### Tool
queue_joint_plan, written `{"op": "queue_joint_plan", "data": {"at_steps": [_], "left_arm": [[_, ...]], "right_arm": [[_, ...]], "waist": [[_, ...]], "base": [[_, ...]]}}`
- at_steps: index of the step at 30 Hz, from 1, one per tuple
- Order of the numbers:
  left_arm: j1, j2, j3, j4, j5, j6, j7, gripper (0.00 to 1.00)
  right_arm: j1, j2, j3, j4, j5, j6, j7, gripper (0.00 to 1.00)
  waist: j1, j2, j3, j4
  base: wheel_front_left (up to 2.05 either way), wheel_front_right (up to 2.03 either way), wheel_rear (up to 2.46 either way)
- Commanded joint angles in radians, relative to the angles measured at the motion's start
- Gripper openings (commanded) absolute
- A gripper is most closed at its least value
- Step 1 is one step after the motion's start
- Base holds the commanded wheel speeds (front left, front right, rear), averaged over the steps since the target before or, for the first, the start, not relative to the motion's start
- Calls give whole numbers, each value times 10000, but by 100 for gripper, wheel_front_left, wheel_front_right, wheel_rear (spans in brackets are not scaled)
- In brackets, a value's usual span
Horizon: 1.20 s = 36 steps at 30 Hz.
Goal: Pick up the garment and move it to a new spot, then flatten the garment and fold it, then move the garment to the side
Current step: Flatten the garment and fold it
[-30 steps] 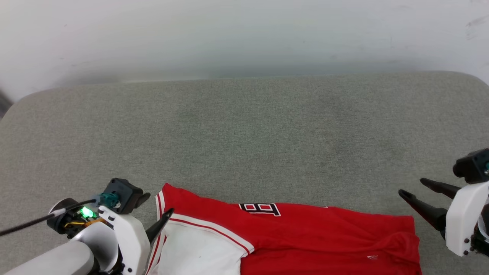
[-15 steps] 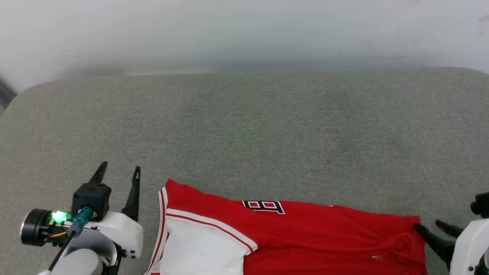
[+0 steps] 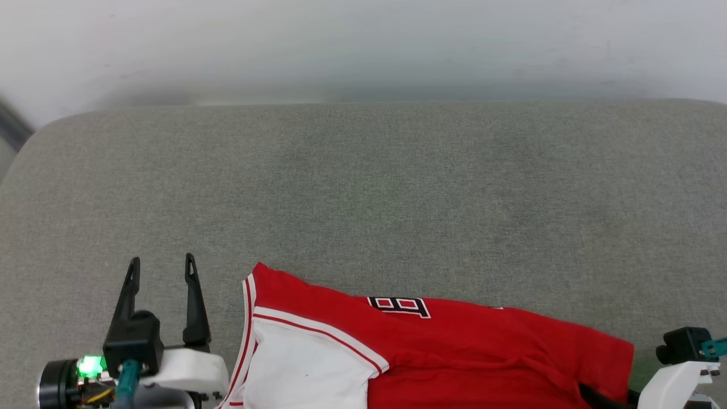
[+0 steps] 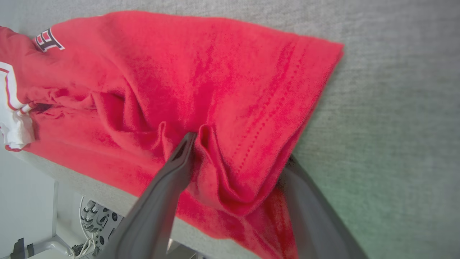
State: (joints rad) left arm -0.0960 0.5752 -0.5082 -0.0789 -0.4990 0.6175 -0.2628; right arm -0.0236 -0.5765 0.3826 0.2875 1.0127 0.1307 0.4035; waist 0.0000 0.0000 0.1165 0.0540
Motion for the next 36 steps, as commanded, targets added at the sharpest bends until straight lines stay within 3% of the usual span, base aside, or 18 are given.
{"op": "queue_joint_plan", "data": {"at_steps": [1, 8, 10, 11, 23, 31, 36], "left_arm": [[268, -229, 234, -106, 336, -37, -23, 100], [1474, -1582, 1368, -303, 1980, -370, -22, 100], [1815, -1908, 1707, -328, 2336, -482, -23, 100], [1925, -2048, 1837, -316, 2501, -580, -24, 100], [2859, -3537, 2893, -234, 3593, -1811, -25, 100], [3109, -3923, 3495, -138, 3993, -2517, -23, 100], [3209, -4087, 3742, -74, 4188, -2912, -24, 100]], "right_arm": [[503, 522, 459, 172, 2, 1, 303, 100], [116, 899, 443, 435, -311, 12, 240, 100], [-17, 904, 422, 446, -430, 12, 137, 25], [-92, 901, 382, 464, -443, 12, 107, 0], [-605, -73, -450, 506, -640, -7, -64, 0], [-603, -1365, -1083, 867, -1067, -5, 370, 0], [-369, -1319, -1173, 58, -417, -2, 1034, 0]], "waist": [[0, 0, -8, 17], [0, 0, -39, 56], [0, 0, -57, 68], [0, 0, -68, 81], [0, 0, -397, 209], [0, 0, -640, 212], [0, 0, -820, 236]], "base": [[0, 0, 0], [0, 0, 0], [0, 0, 0], [0, 0, 0], [0, 0, 0], [0, 0, 0], [0, 0, 0]]}}
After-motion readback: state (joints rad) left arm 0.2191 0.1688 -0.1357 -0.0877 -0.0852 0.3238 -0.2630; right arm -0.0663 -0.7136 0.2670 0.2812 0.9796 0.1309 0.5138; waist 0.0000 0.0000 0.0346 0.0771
